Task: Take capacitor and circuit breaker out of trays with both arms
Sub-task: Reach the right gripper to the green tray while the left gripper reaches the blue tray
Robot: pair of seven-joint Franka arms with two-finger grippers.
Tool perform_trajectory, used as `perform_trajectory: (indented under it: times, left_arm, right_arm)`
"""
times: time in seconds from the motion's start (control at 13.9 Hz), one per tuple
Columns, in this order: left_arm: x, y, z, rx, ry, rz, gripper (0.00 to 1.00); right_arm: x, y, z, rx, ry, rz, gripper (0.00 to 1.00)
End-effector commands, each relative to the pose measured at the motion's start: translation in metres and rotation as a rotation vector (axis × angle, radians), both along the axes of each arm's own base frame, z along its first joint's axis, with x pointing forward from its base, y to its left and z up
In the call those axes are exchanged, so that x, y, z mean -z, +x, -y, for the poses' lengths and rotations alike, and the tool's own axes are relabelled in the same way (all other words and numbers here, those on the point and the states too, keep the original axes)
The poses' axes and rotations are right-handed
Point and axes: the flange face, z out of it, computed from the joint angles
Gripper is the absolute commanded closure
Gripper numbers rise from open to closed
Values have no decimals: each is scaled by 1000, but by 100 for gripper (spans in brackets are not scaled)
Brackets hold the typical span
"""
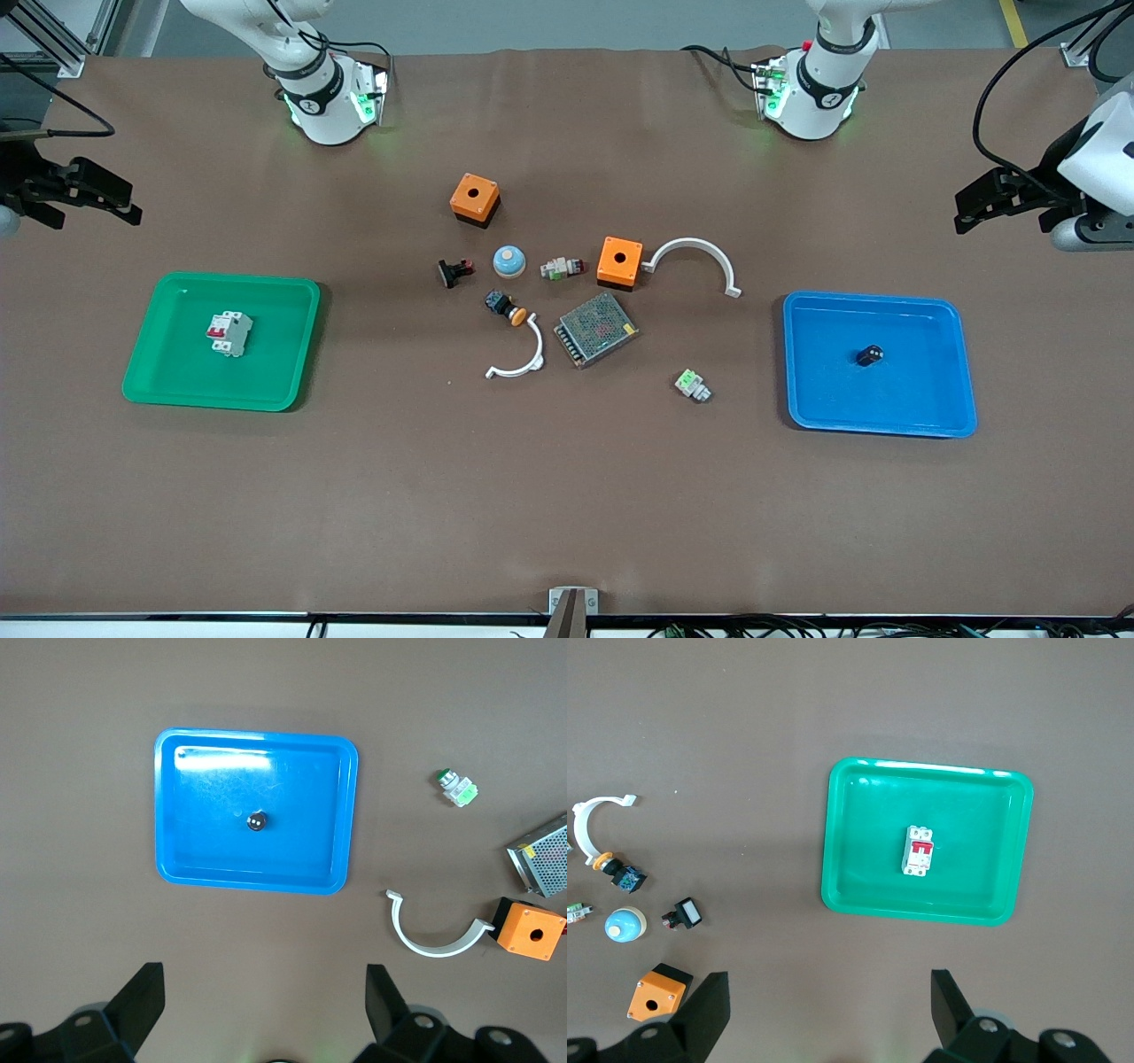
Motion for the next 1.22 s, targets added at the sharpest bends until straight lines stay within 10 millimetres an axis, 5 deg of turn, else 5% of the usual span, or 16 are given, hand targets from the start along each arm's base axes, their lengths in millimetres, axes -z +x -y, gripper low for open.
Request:
perform_trajectory:
  times: [0.0, 0.29, 0.65, 0.79, 0.86, 1.01, 1.15]
  left_arm:
    - [-2, 3, -3, 17, -4, 1, 0]
    - [30, 22, -9, 4, 0, -48, 0]
    - [138, 59, -18, 6, 23, -4, 0]
    - [194, 57, -41, -30, 15, 53, 0]
    - [224, 55, -47, -35, 8, 79, 0]
    - [282, 52, -54, -41, -9, 102, 0]
    - [326, 50, -69, -63, -22, 81, 0]
  right_arm:
    - [-1, -7, -3, -12, -1, 5, 0]
    - [0, -6, -3, -11, -1, 4, 0]
    - [-4, 4, 2, 11, -2, 11, 0]
    - [34, 26, 4, 6, -4, -44, 0]
    - [74, 49, 6, 11, -5, -102, 0]
    - [123, 87, 10, 11, -16, -135, 0]
    - [149, 97, 11, 11, -22, -108, 0]
